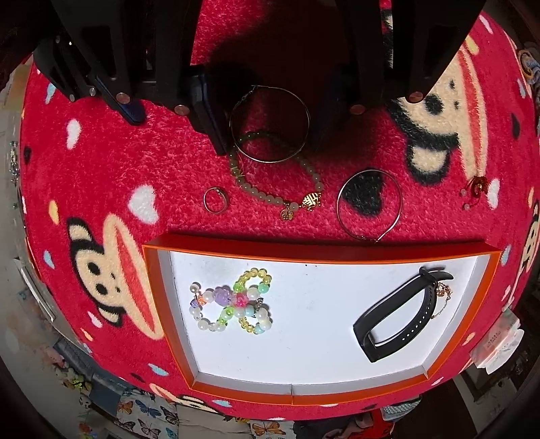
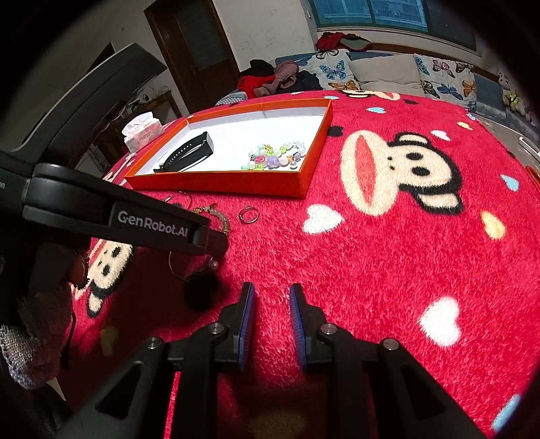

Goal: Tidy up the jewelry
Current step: 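Grasp the small silver hoop with the left tool while the right grasps the pearl tassel earring, then carry the hoop and pearl earring over the tray and open both tools, then move the left tool to the large silver hoop while the right approaches the brown bead bracelet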

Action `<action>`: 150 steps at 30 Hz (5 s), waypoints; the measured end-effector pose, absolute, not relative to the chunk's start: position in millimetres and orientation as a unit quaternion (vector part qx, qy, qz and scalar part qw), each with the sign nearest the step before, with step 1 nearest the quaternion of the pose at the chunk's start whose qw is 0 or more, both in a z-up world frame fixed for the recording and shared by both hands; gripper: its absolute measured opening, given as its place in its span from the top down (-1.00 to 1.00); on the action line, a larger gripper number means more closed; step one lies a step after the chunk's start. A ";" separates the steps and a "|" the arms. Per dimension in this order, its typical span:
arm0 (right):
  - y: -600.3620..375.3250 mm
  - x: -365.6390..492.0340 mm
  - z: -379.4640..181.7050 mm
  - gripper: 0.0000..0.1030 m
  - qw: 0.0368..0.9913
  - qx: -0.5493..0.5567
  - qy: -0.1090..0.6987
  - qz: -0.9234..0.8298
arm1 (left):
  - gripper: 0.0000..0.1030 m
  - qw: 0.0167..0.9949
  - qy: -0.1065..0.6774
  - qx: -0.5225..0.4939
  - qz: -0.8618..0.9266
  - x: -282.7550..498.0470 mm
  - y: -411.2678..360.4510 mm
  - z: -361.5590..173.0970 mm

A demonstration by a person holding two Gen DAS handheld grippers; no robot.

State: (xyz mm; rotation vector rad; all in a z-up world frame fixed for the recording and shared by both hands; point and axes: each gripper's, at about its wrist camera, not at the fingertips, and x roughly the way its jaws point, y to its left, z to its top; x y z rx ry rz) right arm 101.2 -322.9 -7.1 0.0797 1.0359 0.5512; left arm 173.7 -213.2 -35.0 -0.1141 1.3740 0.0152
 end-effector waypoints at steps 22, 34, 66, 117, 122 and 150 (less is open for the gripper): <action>-292.5 106.1 -4.8 0.54 0.822 0.025 0.493 0.283 | 0.00 0.790 0.609 -0.071 -0.017 168.8 -165.1 -7.6; -259.2 104.4 -4.9 0.54 0.823 -0.017 0.491 0.285 | 0.00 0.798 0.596 -0.085 -0.027 170.6 -132.3 3.0; -252.2 157.4 40.5 0.81 0.866 -0.008 0.443 0.233 | 0.00 0.833 0.547 -0.076 0.022 258.9 -28.3 37.4; -247.9 196.1 8.5 0.42 0.854 -0.013 0.479 0.202 | -0.06 0.851 0.524 0.000 -0.036 340.8 -31.9 3.7; -253.6 193.2 14.5 0.30 0.857 -0.014 0.474 0.199 | -0.07 0.857 0.514 0.001 -0.038 330.6 -31.0 14.1; -259.0 124.2 19.3 0.29 0.849 -0.024 0.486 0.206 | -0.07 0.862 0.495 0.024 -0.106 185.0 -55.9 38.6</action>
